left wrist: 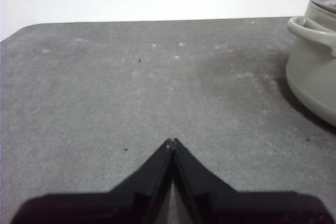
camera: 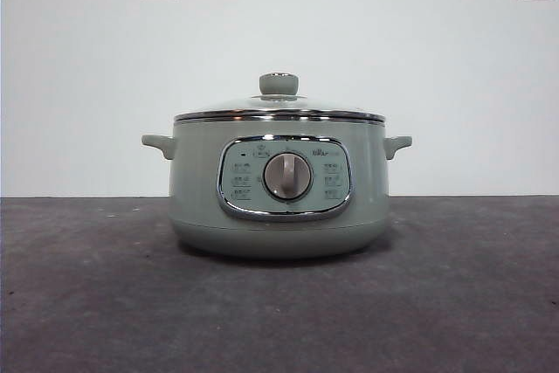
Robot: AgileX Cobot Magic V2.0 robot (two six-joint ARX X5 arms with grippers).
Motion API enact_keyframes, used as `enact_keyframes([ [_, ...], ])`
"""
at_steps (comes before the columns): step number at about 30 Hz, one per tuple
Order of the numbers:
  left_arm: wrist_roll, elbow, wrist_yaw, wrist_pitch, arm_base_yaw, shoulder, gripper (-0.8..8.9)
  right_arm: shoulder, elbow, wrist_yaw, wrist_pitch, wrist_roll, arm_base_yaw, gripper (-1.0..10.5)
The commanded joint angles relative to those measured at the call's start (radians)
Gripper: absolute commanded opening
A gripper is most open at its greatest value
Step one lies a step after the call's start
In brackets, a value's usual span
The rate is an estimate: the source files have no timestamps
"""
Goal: Pick up the corn,open the lid,put the corn in the pot,close the lid
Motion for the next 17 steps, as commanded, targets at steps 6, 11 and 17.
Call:
enact_keyframes([
  [6, 0.011, -0.01, 0.003, 0.007, 0.003, 0.035, 0.03, -0.001, -0.011, 0.001, 0.005, -0.008, 0.001, 0.0],
  [11, 0.011, -0.01, 0.003, 0.007, 0.003, 0.052, 0.03, -0.015, -0.014, 0.067, 0.012, -0.138, -0.062, 0.0],
  [17, 0.011, -0.01, 0.003, 0.007, 0.003, 0.07, 0.03, -0.171, -0.241, -0.049, 0.41, -0.302, -0.328, 0.0],
])
